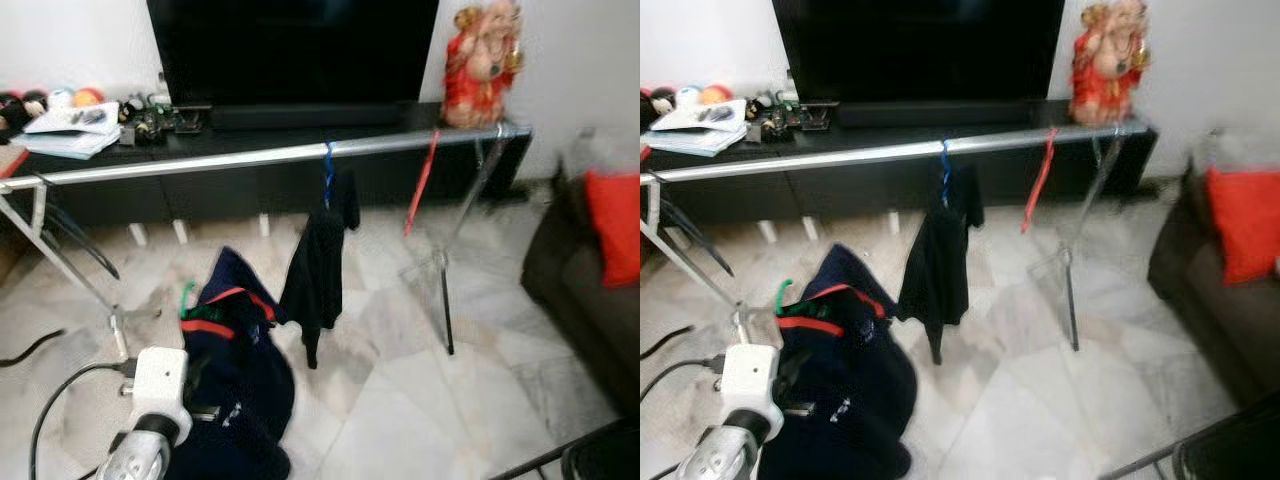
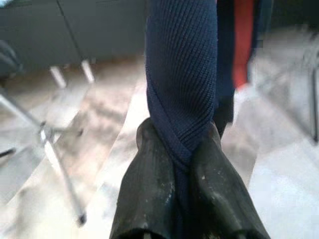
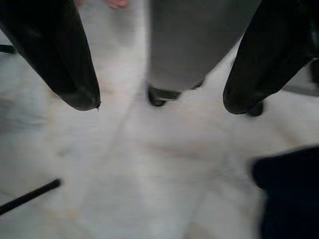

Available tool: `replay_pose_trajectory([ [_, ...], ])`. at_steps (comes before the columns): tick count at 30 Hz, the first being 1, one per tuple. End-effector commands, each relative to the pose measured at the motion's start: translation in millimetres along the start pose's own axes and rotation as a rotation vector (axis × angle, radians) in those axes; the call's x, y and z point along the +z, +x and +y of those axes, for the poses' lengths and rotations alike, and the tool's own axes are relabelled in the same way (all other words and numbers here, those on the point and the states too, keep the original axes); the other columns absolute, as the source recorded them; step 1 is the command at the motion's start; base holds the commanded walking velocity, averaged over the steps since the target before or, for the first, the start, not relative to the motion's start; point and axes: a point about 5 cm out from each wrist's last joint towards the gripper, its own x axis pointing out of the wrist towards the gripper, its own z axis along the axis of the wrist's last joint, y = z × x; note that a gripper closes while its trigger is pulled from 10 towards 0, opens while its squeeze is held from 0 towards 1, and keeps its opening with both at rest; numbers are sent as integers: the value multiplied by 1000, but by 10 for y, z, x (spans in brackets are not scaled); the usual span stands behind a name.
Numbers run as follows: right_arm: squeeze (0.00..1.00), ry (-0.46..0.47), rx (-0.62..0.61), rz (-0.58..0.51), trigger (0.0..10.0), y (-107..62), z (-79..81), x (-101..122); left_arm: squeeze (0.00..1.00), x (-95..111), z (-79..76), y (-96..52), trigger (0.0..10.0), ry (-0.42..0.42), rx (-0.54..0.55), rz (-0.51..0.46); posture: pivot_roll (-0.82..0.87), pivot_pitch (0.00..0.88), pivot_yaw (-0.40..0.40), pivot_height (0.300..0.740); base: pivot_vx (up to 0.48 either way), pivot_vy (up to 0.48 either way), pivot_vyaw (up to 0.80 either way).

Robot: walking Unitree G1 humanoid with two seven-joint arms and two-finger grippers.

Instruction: Hang hanger

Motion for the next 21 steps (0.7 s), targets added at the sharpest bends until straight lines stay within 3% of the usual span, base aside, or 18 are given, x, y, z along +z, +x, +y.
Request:
replay_pose_trajectory([
  [1, 0, -7, -3, 10, 10000, -1, -35, -11, 0, 88, 12, 26, 10000, 8, 9, -34, -15, 68, 9, 740, 0, 277, 0],
  [7, 0, 1, -28, 0, 10000, -15, -319, 29, 0, 85, 12, 27, 10000, 6, 9, -29, -17, 68, 10, 740, 0, 115, 0],
  [11, 0, 6, -54, 10, 10000, -68, -609, -35, 0, 84, 4, 28, 10000, 4, 6, -29, -16, 68, 10, 740, 0, 178, 0],
  [17, 0, 4, -56, 17, 10000, -84, -661, -63, 0, 84, 2, 30, 10000, 2, 5, -30, -18, 67, 12, 740, 0, 360, 0],
  [21, 0, -1, -40, 11, 10000, -50, -510, -25, 0, 89, -5, 37, 10000, 0, 1, -32, -18, 65, 13, 740, 0, 368, 0],
])
